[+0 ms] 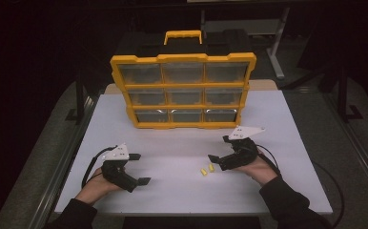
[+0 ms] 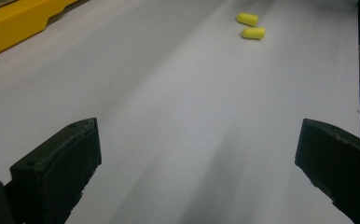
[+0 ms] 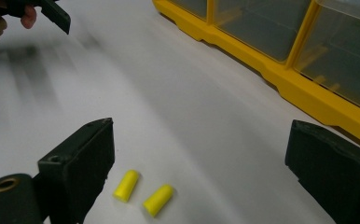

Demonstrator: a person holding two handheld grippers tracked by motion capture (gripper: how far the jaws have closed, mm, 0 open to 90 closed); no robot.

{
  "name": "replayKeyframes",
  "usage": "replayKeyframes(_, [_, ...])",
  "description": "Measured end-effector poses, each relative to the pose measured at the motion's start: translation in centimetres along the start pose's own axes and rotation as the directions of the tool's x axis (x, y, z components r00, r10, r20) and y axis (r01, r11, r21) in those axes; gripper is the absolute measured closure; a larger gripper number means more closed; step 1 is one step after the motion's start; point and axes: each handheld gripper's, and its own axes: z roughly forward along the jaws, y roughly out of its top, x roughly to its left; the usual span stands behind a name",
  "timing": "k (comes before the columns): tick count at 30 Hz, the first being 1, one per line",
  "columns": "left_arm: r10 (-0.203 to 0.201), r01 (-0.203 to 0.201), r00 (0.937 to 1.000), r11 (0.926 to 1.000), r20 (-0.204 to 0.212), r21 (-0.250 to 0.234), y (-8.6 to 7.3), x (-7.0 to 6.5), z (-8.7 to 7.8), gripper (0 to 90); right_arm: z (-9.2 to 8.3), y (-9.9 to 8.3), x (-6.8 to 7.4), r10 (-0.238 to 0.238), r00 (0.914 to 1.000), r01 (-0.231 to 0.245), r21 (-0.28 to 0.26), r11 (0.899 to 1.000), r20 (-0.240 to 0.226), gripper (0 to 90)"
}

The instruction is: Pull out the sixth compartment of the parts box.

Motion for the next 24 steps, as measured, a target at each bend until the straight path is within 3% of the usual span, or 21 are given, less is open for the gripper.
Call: replayKeyframes(24, [-0.003,0.003,1.0,1.0,0.001,0.0,-0.03,0.02,-0.06,0.0,0.79,0.92,-0.45,-0.003,1.0,0.003,-0.016,1.0,0.007,7.8])
